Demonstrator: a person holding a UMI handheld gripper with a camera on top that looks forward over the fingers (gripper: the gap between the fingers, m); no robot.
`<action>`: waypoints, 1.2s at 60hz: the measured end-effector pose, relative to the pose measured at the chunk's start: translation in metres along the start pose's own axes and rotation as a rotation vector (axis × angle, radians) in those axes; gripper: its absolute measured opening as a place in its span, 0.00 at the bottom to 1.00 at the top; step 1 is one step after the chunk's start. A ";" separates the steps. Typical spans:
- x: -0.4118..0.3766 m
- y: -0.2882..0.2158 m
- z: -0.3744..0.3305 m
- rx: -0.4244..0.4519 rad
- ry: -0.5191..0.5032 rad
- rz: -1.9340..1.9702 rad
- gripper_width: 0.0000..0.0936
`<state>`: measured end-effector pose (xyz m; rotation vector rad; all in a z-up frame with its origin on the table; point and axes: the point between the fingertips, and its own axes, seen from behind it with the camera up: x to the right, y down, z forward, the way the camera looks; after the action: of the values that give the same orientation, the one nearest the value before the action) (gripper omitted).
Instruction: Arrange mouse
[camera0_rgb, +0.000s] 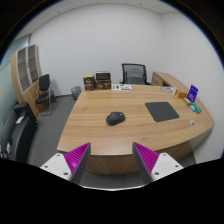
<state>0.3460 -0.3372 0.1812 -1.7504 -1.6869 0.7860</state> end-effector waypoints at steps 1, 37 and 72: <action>-0.001 0.000 0.001 -0.001 -0.002 0.004 0.92; 0.000 0.006 0.121 0.019 -0.029 0.007 0.92; 0.007 -0.017 0.254 -0.019 -0.010 0.024 0.92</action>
<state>0.1437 -0.3280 0.0262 -1.7854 -1.6886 0.7926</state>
